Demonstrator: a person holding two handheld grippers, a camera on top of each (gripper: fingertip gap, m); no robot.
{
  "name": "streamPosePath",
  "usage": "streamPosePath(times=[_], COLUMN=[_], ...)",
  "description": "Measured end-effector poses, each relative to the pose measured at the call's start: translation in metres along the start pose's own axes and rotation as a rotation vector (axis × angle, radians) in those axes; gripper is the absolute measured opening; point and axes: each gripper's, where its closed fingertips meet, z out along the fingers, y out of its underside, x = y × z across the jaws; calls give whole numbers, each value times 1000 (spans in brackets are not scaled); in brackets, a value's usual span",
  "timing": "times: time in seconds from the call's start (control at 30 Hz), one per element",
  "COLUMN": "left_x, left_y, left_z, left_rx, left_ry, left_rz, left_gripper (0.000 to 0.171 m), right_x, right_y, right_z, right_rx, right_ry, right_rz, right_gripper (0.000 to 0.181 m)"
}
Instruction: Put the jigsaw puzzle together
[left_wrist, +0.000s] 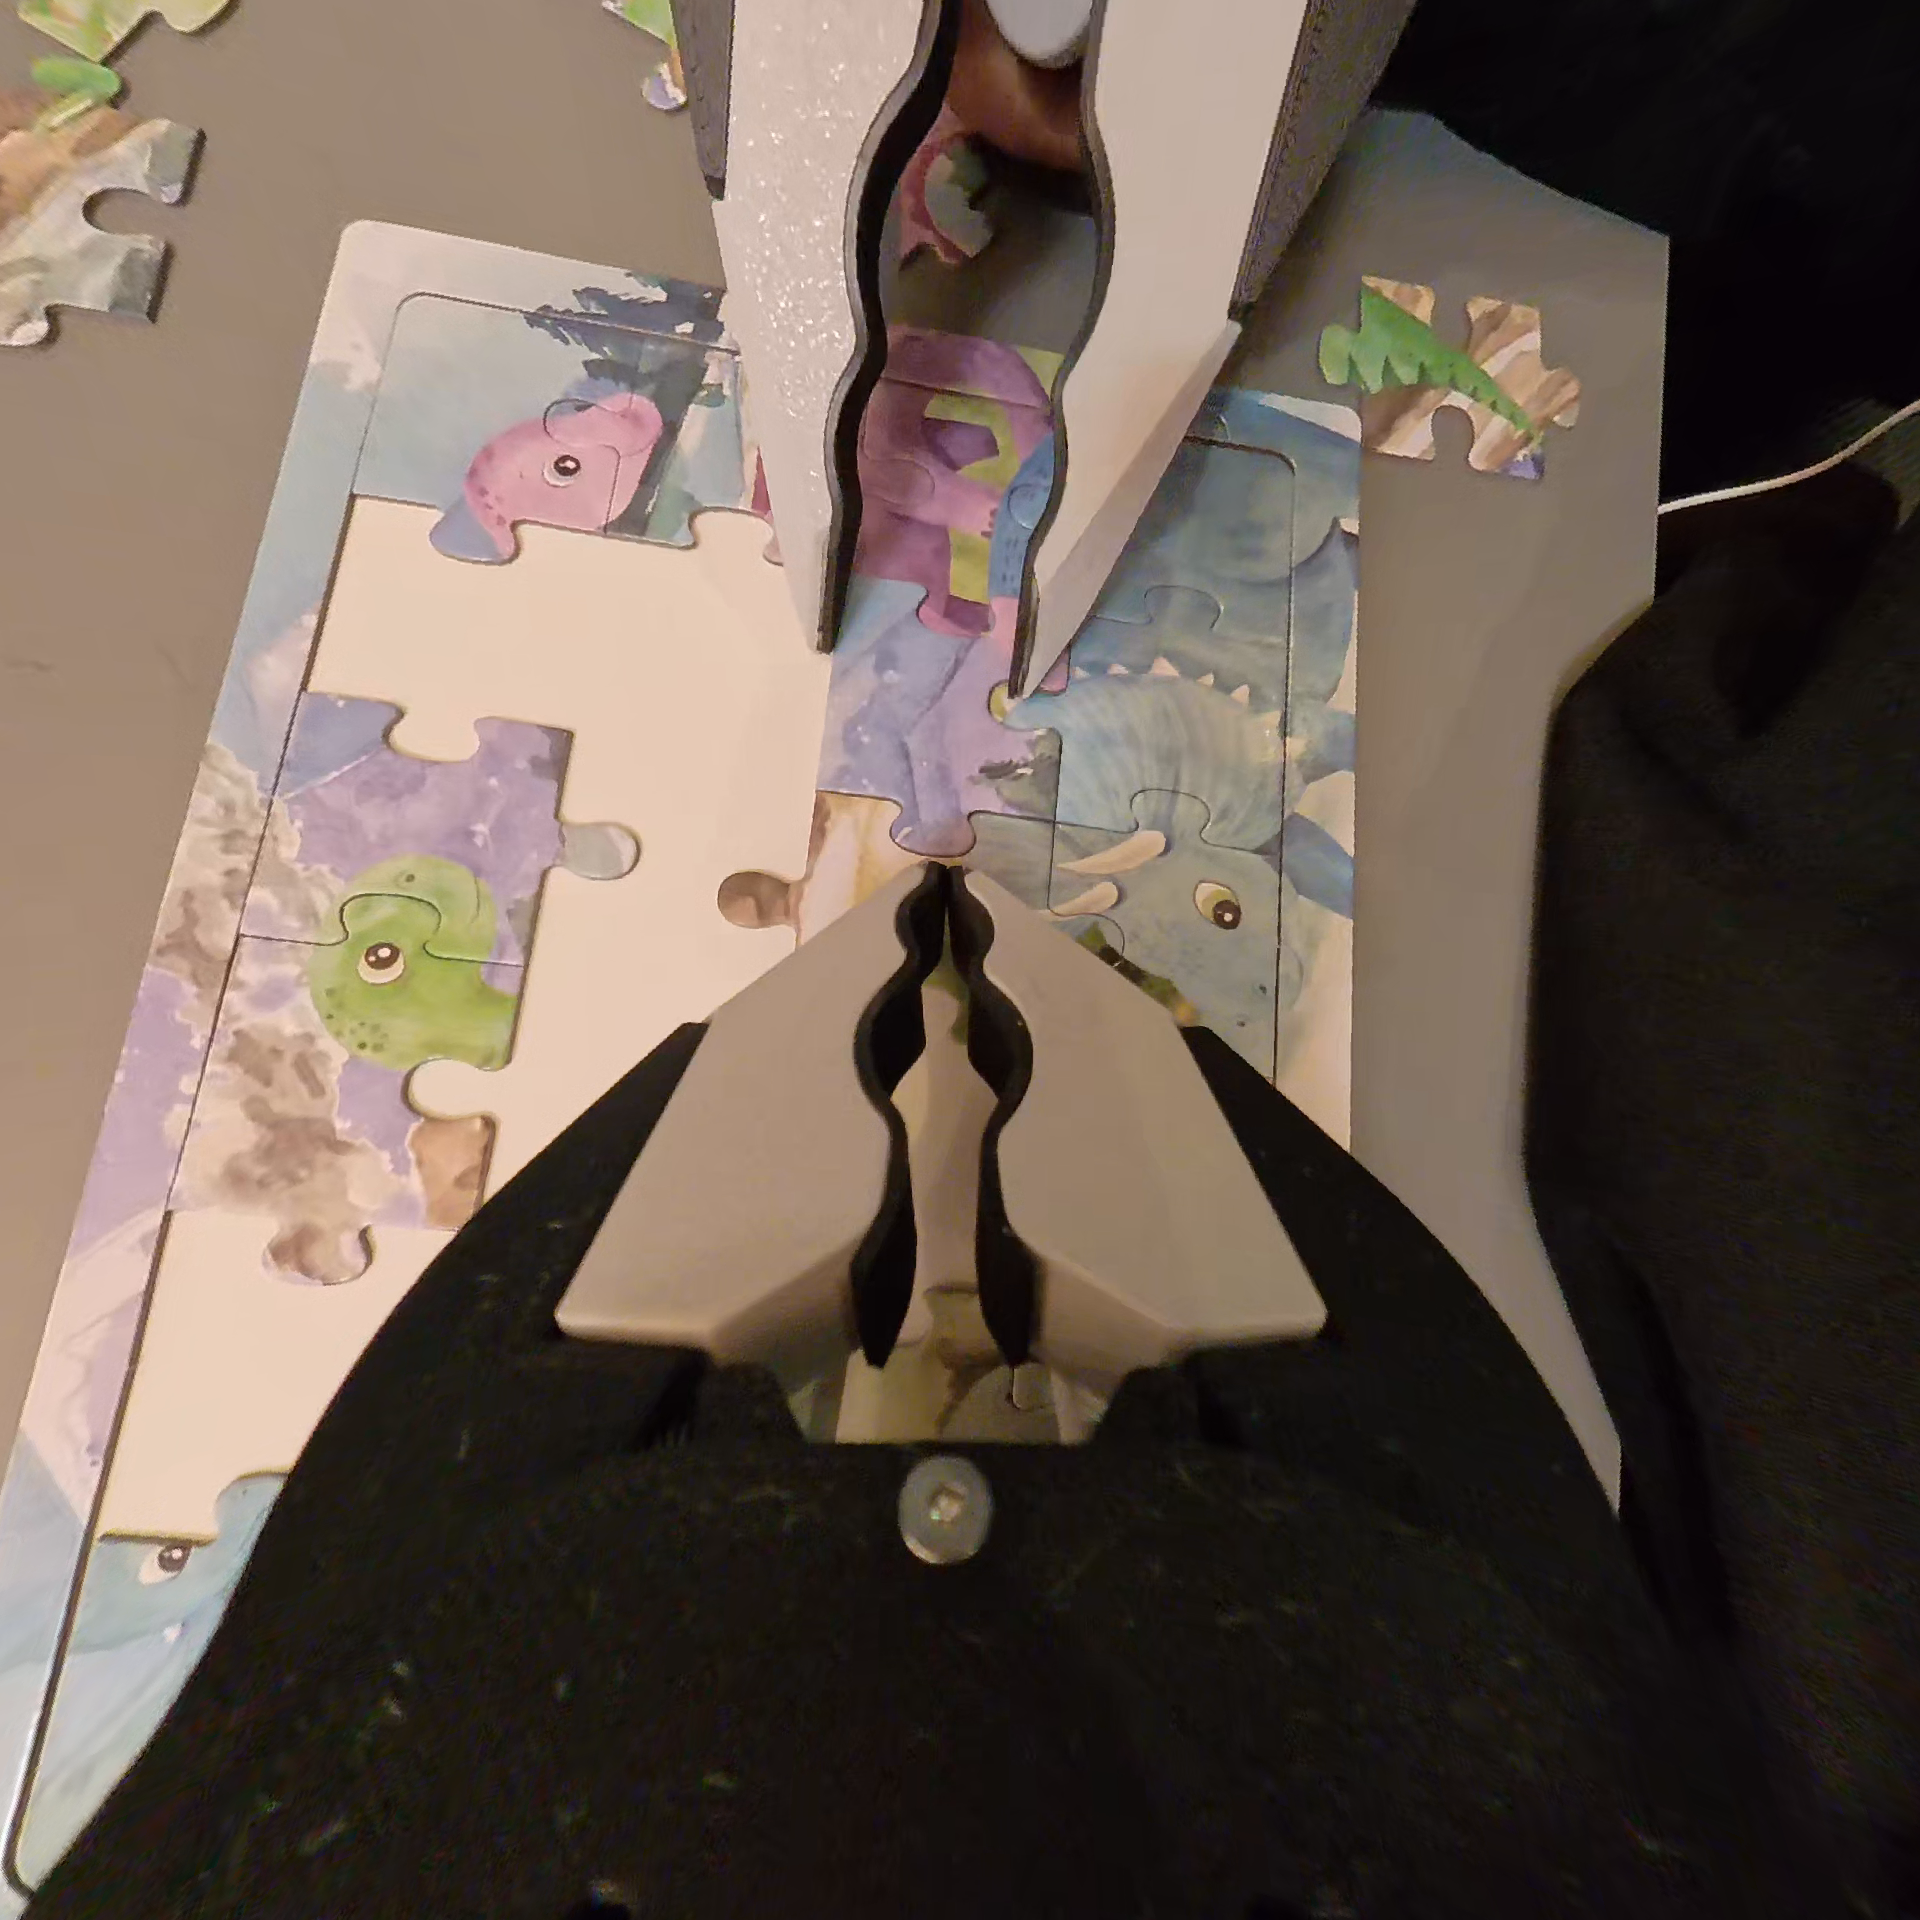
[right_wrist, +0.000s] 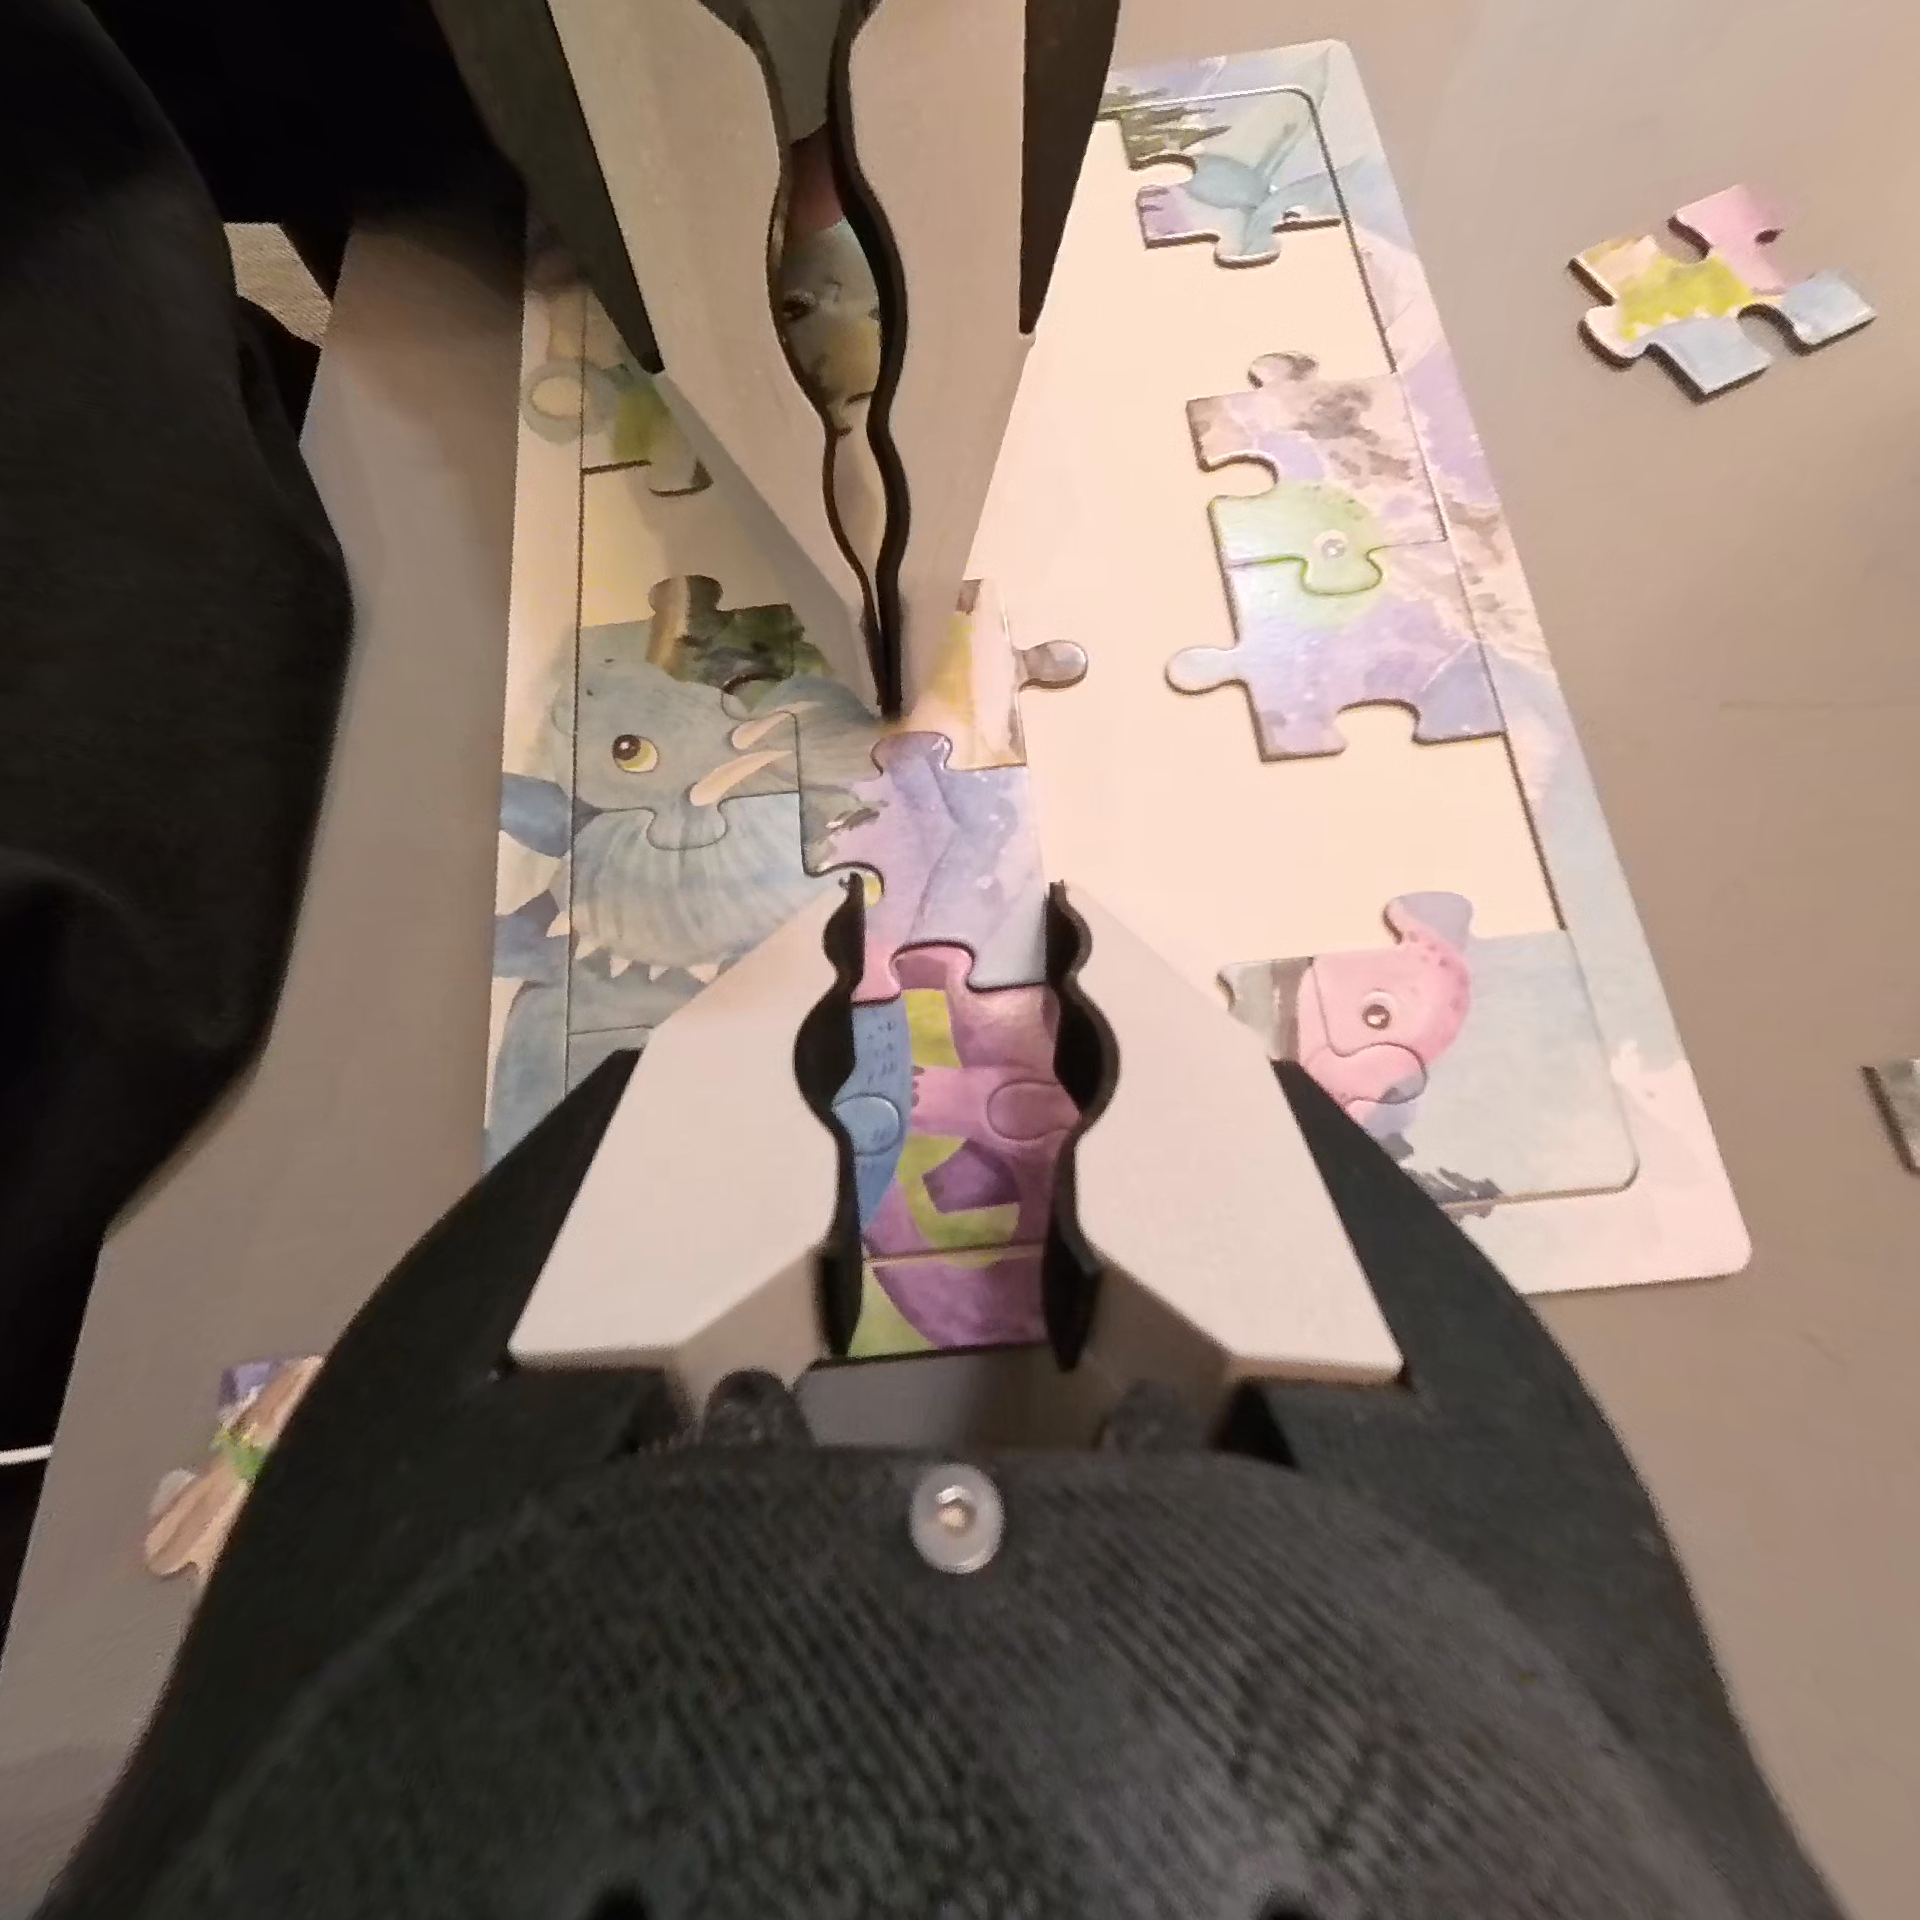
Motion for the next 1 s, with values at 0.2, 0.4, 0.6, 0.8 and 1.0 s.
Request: streamPosePath(times=[0.2, 0.4, 0.6, 0.8, 1.0], left_x=[0, 0, 0, 0, 0], left_y=[-1, -1, -1, -1, -1], left_z=[1, 1, 1, 1, 1], left_rx=[3, 4, 8, 10, 11], left_ry=[5, 8, 13, 13, 12], left_rz=[-13, -23, -25, -23, -21], left_gripper=[0, 0, 0, 0, 0], right_x=[0, -6, -8, -6, 7], right_y=[-1, -22, -22, -11, 2], right_z=[-1, -14, -16, -11, -7], right_rx=[2, 134, 140, 86, 16], right_ry=[-1, -60, -73, -63, 26], right_rz=[12, 39, 38, 35, -3], right_gripper=[32, 34, 37, 41, 56])
